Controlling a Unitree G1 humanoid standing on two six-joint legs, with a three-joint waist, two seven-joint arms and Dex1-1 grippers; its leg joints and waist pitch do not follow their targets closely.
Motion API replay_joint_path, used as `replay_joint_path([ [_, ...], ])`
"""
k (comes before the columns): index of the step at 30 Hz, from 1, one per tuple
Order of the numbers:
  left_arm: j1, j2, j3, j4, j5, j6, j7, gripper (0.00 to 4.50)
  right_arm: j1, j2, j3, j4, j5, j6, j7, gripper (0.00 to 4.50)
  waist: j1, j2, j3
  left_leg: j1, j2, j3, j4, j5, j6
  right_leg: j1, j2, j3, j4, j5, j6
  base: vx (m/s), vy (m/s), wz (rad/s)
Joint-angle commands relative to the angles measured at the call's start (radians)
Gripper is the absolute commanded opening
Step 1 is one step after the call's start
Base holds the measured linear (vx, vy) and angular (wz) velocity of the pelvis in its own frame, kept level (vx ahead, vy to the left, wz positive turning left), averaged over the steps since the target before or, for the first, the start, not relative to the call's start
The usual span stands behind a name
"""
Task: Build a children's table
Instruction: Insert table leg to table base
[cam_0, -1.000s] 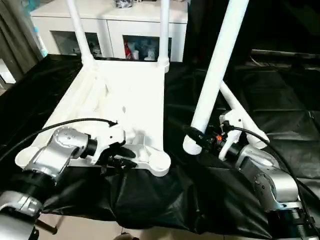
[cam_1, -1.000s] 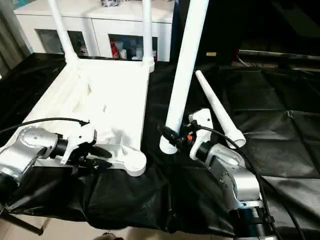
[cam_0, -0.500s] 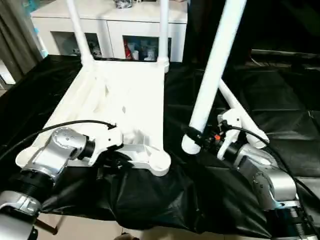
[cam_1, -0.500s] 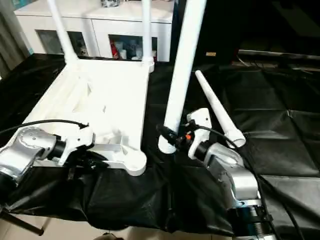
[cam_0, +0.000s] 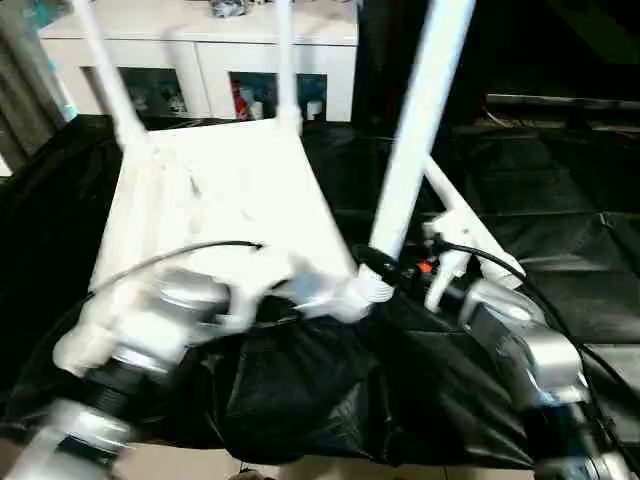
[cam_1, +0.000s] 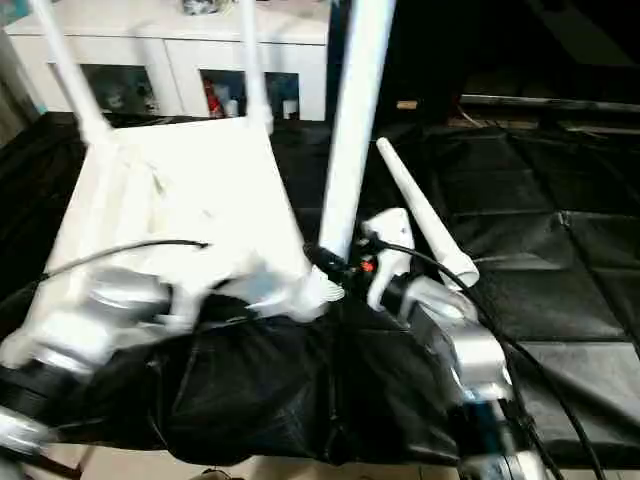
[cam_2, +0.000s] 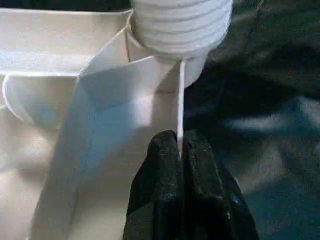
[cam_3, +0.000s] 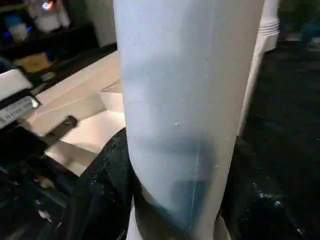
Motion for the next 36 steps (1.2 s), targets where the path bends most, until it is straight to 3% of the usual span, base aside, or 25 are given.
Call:
replay_joint_path([
  [1, 0.018, -0.005, -0.010, 0.027, 0.016, 0.003, 0.028, 0.00, -0.018, -0.005, 0.017, 0.024, -0.020, -0.004, 0.015, 1.91, 0.009, -0.012, -0.072, 0.019, 0.052, -0.031, -0.071, -0.210, 0.015, 0.043, -0.073, 0.047, -0.087, -0.225, -0.219, 0.000, 0.000, 0.00],
  [4, 0.014, -0.023, -0.010, 0.031, 0.024, 0.017, 0.044, 0.00, -0.037, -0.004, 0.029, 0.060, -0.037, -0.017, 0.019, 1.91, 0.010, -0.008, -0.068, 0.022, 0.055, -0.034, -0.075, -0.232, 0.003, 0.039, -0.073, 0.044, -0.092, -0.296, -0.204, 0.000, 0.000, 0.00],
  [8, 0.021, -0.010, -0.028, 0.021, 0.044, 0.029, 0.029, 0.00, -0.067, -0.008, 0.037, 0.099, -0.055, -0.020, 0.015, 1.91, 0.006, -0.009, -0.068, 0.023, 0.056, -0.037, -0.079, -0.261, -0.010, 0.036, -0.073, 0.044, -0.093, -0.324, -0.190, 0.000, 0.000, 0.00],
  [15, 0.022, 0.012, -0.012, 0.024, 0.026, -0.007, -0.001, 0.00, -0.082, -0.041, 0.020, 0.106, -0.046, 0.011, 0.043, 1.91, 0.007, -0.012, -0.072, 0.019, 0.054, -0.034, -0.076, -0.218, 0.010, 0.042, -0.073, 0.046, -0.086, -0.234, -0.206, 0.000, 0.000, 0.00],
  [21, 0.021, 0.021, -0.002, 0.023, 0.009, -0.039, -0.036, 0.00, -0.073, -0.060, 0.015, 0.092, -0.018, 0.057, 0.078, 1.91, 0.005, -0.011, -0.068, 0.020, 0.054, -0.034, -0.077, -0.234, 0.011, 0.039, -0.073, 0.045, -0.091, -0.276, -0.201, 0.000, 0.000, 0.00],
  [22, 0.022, 0.027, -0.006, 0.023, 0.006, -0.044, -0.048, 0.00, -0.066, -0.065, 0.021, 0.086, -0.019, 0.065, 0.085, 1.91, 0.005, -0.007, -0.067, 0.021, 0.055, -0.035, -0.078, -0.241, 0.008, 0.038, -0.072, 0.045, -0.092, -0.283, -0.201, 0.000, 0.000, 0.00],
  [33, 0.018, 0.052, -0.022, 0.017, 0.013, -0.096, -0.109, 0.00, -0.097, -0.034, 0.009, 0.176, -0.023, 0.039, 0.077, 1.90, 0.003, -0.001, -0.065, 0.022, 0.057, -0.038, -0.084, -0.273, -0.012, 0.037, -0.073, 0.044, -0.091, -0.281, -0.211, 0.000, 0.000, 0.00],
  [36, 0.018, 0.058, -0.028, 0.015, 0.023, -0.110, -0.114, 0.00, -0.113, -0.021, -0.001, 0.209, -0.019, 0.032, 0.070, 1.90, -0.001, -0.003, -0.065, 0.023, 0.057, -0.037, -0.084, -0.286, -0.016, 0.035, -0.074, 0.045, -0.093, -0.290, -0.214, 0.000, 0.000, 0.00],
])
